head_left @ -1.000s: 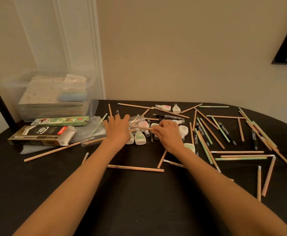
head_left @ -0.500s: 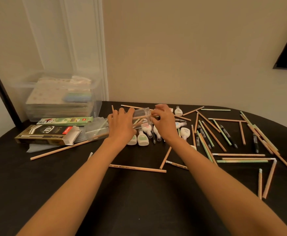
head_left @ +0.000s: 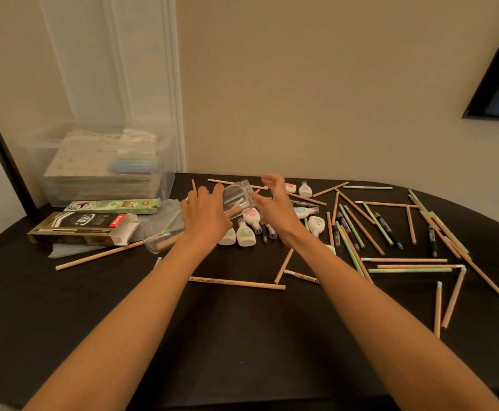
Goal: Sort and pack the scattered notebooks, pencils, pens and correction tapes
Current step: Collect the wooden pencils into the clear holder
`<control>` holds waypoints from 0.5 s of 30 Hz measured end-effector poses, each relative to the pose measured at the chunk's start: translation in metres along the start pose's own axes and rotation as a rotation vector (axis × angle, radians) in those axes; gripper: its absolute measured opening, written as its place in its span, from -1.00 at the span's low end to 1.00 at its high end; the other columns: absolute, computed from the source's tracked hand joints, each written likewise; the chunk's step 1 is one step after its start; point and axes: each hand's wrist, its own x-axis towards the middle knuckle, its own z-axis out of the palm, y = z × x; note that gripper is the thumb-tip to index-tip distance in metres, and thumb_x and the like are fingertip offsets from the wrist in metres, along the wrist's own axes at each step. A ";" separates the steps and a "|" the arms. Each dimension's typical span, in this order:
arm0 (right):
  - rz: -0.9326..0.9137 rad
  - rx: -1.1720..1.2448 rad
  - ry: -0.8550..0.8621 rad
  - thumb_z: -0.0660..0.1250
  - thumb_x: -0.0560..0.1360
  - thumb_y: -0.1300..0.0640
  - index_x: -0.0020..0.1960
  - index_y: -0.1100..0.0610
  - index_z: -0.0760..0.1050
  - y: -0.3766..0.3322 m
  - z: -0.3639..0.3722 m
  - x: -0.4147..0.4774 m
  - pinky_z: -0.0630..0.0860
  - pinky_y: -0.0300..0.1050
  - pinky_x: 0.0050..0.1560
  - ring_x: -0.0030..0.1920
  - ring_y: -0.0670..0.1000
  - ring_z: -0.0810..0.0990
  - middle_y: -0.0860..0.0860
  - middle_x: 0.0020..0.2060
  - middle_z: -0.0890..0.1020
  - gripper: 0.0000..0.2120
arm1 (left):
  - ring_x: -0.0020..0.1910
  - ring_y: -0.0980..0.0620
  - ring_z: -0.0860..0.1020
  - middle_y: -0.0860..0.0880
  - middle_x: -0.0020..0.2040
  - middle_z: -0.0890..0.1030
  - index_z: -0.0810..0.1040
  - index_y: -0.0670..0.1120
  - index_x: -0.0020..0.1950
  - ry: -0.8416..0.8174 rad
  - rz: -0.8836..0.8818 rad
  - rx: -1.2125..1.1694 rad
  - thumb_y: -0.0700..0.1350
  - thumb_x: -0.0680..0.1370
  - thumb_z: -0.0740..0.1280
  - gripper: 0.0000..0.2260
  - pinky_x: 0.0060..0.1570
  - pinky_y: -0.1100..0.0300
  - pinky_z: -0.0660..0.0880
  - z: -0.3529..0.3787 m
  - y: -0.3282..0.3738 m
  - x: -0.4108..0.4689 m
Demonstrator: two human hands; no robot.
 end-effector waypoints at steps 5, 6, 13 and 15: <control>0.122 0.199 0.040 0.11 0.41 0.53 0.20 0.16 0.31 0.005 -0.017 -0.012 0.54 -0.08 0.08 0.25 0.10 0.47 0.14 0.28 0.42 -0.54 | 0.25 -0.16 0.34 -0.17 0.27 0.39 0.26 -0.03 0.37 0.014 -0.018 0.020 -0.03 0.40 0.45 -0.39 0.18 -0.01 0.32 -0.005 -0.007 -0.004; 0.112 0.026 -0.037 0.17 0.44 0.46 0.15 0.13 0.34 0.006 -0.021 -0.016 0.56 -0.13 -0.03 0.17 0.08 0.51 0.12 0.19 0.48 -0.64 | 0.26 -0.17 0.33 -0.18 0.28 0.39 0.26 -0.03 0.37 0.020 -0.025 0.027 -0.04 0.40 0.45 -0.39 0.18 -0.01 0.32 -0.007 -0.009 -0.003; 0.085 -0.834 -0.704 0.40 0.41 0.06 -0.10 0.04 0.46 0.021 0.016 -0.055 0.39 -0.24 -0.21 -0.14 -0.07 0.50 -0.07 -0.17 0.52 -0.86 | 0.25 -0.17 0.31 -0.16 0.26 0.39 0.28 -0.01 0.35 0.019 -0.064 0.052 -0.04 0.39 0.45 -0.42 0.18 -0.01 0.27 -0.005 -0.010 -0.021; 0.072 -0.859 -0.673 0.40 0.43 0.08 -0.15 0.05 0.46 0.022 0.024 -0.060 0.43 -0.18 -0.16 -0.10 -0.02 0.52 -0.01 -0.13 0.54 -0.88 | 0.25 -0.17 0.31 -0.17 0.26 0.39 0.28 -0.02 0.35 0.028 -0.071 0.039 -0.03 0.40 0.45 -0.41 0.17 -0.01 0.28 -0.006 -0.011 -0.025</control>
